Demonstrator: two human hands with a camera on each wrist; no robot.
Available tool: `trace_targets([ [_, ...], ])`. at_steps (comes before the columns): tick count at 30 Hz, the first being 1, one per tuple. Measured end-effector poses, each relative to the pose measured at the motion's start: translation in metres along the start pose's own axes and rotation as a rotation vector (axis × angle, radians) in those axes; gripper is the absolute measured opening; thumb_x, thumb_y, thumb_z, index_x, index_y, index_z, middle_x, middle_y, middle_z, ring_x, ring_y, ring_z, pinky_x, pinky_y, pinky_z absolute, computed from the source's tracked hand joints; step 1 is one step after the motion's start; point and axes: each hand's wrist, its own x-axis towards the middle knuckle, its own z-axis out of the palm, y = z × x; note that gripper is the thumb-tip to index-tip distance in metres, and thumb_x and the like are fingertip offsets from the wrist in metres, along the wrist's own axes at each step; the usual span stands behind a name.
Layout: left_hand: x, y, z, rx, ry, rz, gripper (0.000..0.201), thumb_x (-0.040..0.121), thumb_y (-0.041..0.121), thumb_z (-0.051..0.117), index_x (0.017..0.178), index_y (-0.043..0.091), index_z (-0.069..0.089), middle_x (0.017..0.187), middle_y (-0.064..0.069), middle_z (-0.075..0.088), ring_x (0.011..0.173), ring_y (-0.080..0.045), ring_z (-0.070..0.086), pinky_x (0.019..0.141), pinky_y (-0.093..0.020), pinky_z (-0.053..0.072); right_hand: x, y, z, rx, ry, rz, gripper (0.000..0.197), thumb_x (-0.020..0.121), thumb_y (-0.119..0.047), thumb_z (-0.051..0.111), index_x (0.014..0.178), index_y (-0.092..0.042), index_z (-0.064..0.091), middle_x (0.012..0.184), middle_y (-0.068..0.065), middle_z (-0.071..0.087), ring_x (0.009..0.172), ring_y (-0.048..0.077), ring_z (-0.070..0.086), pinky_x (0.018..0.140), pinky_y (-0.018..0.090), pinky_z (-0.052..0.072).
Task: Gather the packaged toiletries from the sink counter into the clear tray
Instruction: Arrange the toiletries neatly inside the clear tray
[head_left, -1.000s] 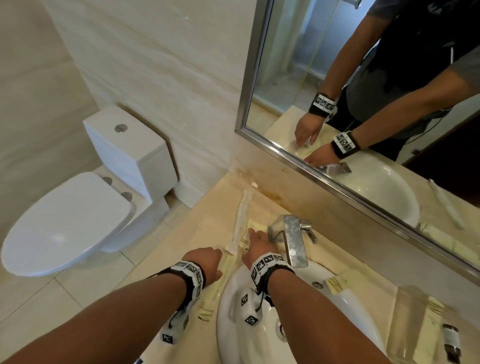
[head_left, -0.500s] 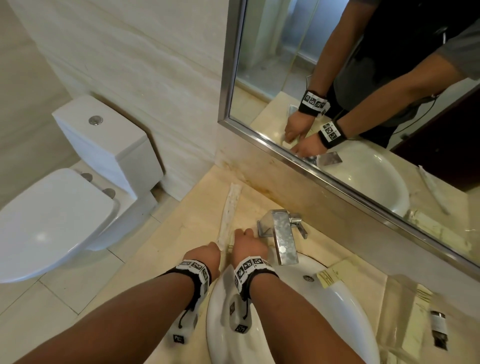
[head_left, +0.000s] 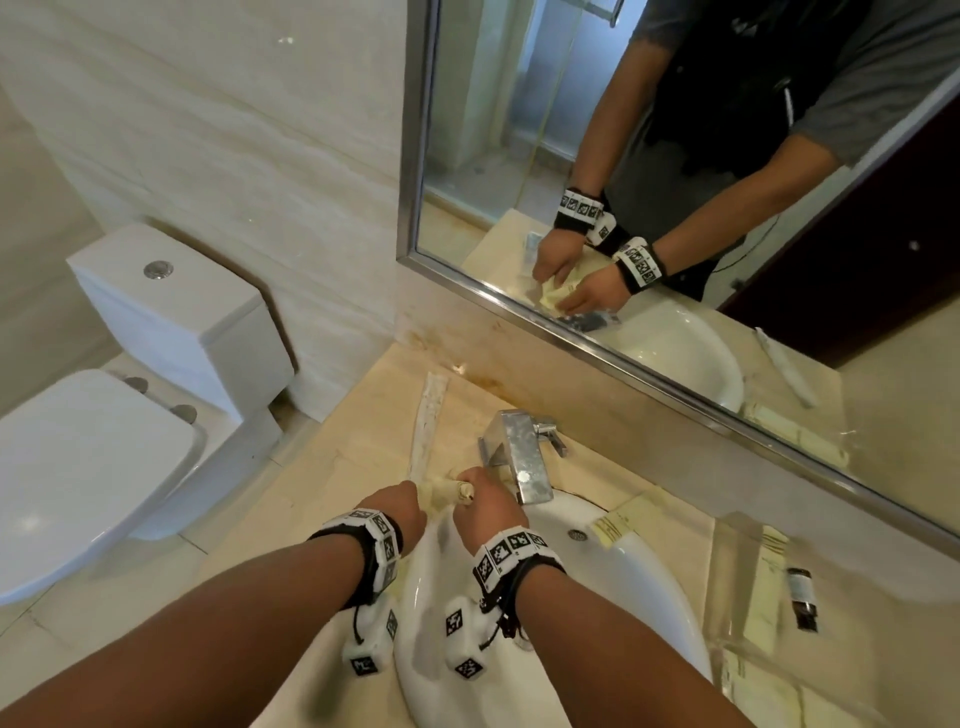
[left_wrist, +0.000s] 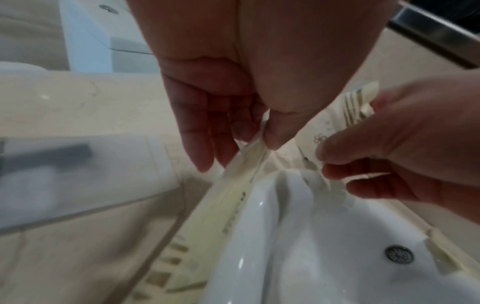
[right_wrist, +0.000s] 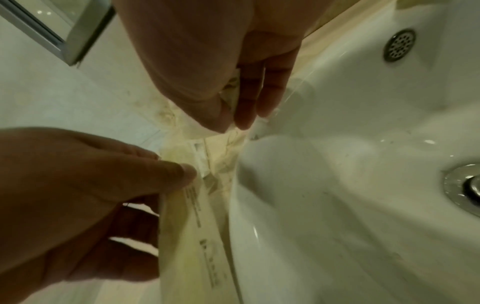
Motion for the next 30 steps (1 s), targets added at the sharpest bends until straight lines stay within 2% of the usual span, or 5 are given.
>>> trace_targets([
  [9, -0.052, 0.042, -0.006, 0.046, 0.063, 0.235, 0.037, 0.098, 0.038, 0.047, 0.120, 0.008, 0.051, 0.127, -0.014, 0.055, 0.111, -0.031, 0.056, 0.088, -0.034, 0.045, -0.075, 0.038, -0.020, 0.308, 0.016, 0.129, 0.034, 0.077, -0.032, 0.054, 0.110, -0.026, 0.051, 0.094, 0.003, 0.069, 0.086, 0.023, 0.068, 0.079, 0.038, 0.058],
  [15, -0.097, 0.096, 0.018, -0.073, -0.038, 0.445, 0.029, 0.096, 0.030, 0.055, 0.073, 0.021, 0.042, 0.078, 0.005, 0.046, 0.083, -0.019, 0.047, 0.072, -0.029, 0.033, -0.123, 0.082, -0.046, 0.502, -0.055, 0.222, 0.039, 0.077, 0.003, 0.069, 0.104, -0.021, 0.054, 0.085, 0.013, 0.067, 0.075, 0.025, 0.067, 0.061, 0.037, 0.058],
  [18, -0.113, 0.126, 0.039, -0.071, -0.115, 0.496, 0.027, 0.095, 0.029, 0.057, 0.072, 0.021, 0.045, 0.074, 0.004, 0.049, 0.072, -0.014, 0.047, 0.064, -0.028, 0.035, -0.149, 0.112, -0.051, 0.575, -0.020, 0.236, 0.033, 0.068, -0.002, 0.074, 0.099, -0.007, 0.065, 0.088, 0.018, 0.072, 0.076, 0.028, 0.069, 0.070, 0.048, 0.063],
  [22, -0.127, 0.168, 0.066, 0.111, -0.093, 0.587, 0.026, 0.096, 0.034, 0.054, 0.074, 0.024, 0.045, 0.080, 0.002, 0.053, 0.079, -0.020, 0.051, 0.069, -0.031, 0.037, -0.188, 0.151, -0.059, 0.846, 0.127, 0.322, 0.013, 0.088, -0.012, 0.061, 0.097, -0.021, 0.058, 0.087, 0.007, 0.070, 0.069, 0.022, 0.066, 0.053, 0.028, 0.049],
  [30, -0.152, 0.245, 0.128, 0.294, -0.135, 0.703, 0.024, 0.098, 0.038, 0.047, 0.087, 0.017, 0.048, 0.085, -0.001, 0.056, 0.082, -0.024, 0.054, 0.073, -0.032, 0.041, -0.244, 0.243, -0.069, 1.060, 0.414, 0.544, 0.025, 0.097, -0.031, 0.053, 0.094, -0.011, 0.067, 0.067, 0.005, 0.062, 0.055, 0.016, 0.059, 0.049, 0.025, 0.042],
])
